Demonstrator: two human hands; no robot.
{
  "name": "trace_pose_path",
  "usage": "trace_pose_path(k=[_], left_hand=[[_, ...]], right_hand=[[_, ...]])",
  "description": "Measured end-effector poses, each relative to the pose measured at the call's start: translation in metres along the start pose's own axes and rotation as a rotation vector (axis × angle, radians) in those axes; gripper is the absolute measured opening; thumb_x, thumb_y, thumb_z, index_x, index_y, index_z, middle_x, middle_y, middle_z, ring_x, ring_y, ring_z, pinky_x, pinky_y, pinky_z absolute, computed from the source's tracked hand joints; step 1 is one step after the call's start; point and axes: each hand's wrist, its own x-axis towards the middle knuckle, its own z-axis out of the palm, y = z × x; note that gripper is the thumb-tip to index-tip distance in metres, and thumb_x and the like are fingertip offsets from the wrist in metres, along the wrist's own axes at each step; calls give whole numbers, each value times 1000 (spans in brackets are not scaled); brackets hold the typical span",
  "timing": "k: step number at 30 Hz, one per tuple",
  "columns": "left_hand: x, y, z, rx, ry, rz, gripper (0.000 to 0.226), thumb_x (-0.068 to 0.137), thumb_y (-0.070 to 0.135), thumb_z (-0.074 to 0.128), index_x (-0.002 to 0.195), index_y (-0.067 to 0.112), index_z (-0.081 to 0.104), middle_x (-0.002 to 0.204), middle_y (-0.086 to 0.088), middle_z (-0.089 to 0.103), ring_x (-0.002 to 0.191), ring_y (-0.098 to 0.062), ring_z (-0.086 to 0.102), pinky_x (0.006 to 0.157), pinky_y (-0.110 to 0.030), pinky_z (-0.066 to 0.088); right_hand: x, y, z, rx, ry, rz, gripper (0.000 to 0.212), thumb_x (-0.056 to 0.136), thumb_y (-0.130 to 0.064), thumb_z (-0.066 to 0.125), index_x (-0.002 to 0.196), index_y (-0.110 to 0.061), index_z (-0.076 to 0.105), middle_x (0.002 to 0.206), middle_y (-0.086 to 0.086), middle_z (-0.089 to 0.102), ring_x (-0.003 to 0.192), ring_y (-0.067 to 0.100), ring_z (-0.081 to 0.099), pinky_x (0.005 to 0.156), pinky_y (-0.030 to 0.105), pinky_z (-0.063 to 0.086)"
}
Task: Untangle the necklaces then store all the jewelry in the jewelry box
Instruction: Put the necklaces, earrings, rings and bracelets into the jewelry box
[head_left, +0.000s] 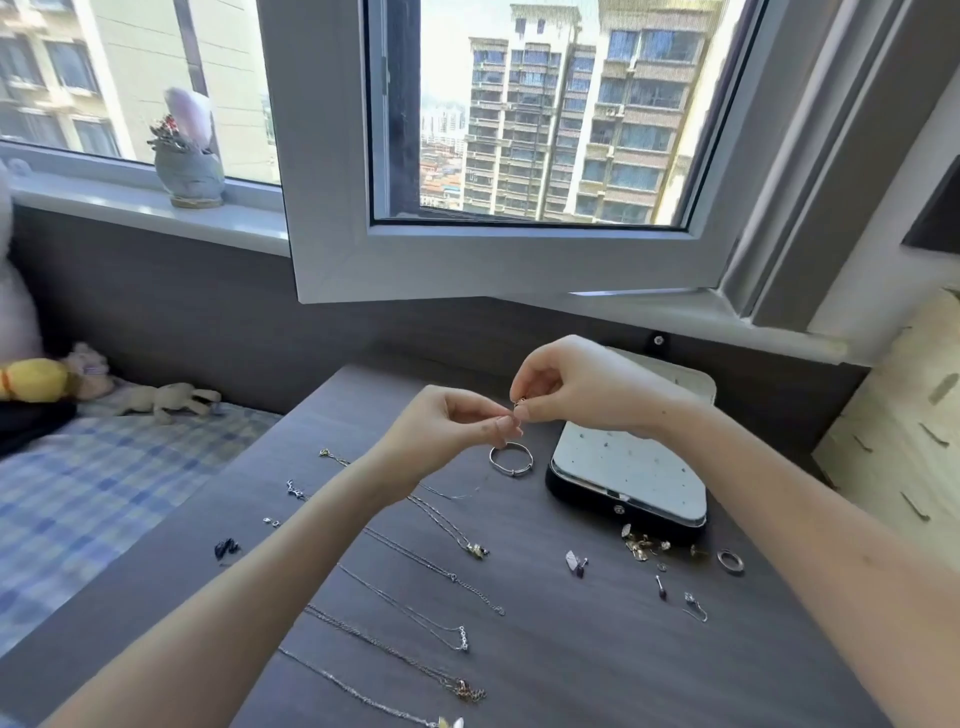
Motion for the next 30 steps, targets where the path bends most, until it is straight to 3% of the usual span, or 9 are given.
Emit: trace_pose_path(k=[4,7,11,16,20,25,28,30], left_hand=[[3,7,3,9,53,61,12,85,16,68,86,5,74,88,-10,73,80,-9,65,84,-23,50],[5,12,5,24,125,127,12,84,15,70,87,4,73,87,-9,73,82,-12,67,82,-23,52],[10,12,8,189,214,223,6,82,10,70,79,16,69,81,-2,72,81,-16,68,78,-29,52],[16,0,19,249,252,106,16,76,7,69,74,20,59,76,-6,70,76,-22,65,74,-36,50],[17,-12,23,-64,244,-123,10,83,0,60,82,10,59,82,-12,70,69,-15,66,76,-29,50],[16,-24,17,-468,205,-325,11,95,14,52,87,9,58,89,-8,71,84,-22,69,92,-40,49],[16,-11,16,-827,183,-366,20,95,21,52,80,9,59,84,-11,72,81,-24,71,85,-46,54],[20,6,21,-990,184,-360,28,94,21,53,71,6,60,68,-10,67,67,-24,69,76,-46,58]], right_hand=[[-1,-7,-9,-10,-6,-11,7,79,-18,72,85,-15,69,71,-8,62,62,4,52,59,19,39],[-1,-14,-16,-24,2,-13,9,79,-18,73,85,-14,69,77,-3,66,68,7,56,65,23,46],[-5,-23,-26,-27,31,-14,8,81,-20,70,85,-12,69,81,0,69,70,8,58,68,22,47],[-14,-35,-39,63,79,-9,8,82,-18,66,83,-10,69,77,3,70,65,5,58,66,21,49],[-29,-37,-61,178,156,2,6,84,-18,66,85,-13,68,69,-4,66,54,-4,54,56,10,45],[-64,-16,-92,303,259,83,4,82,-11,66,81,-8,68,67,1,64,62,9,53,62,23,46],[-91,9,-89,323,241,185,6,82,-6,65,77,-7,67,66,5,65,57,9,52,59,24,44],[-109,26,-76,347,191,261,4,81,-2,65,78,-4,67,67,9,66,55,9,52,57,24,43]])
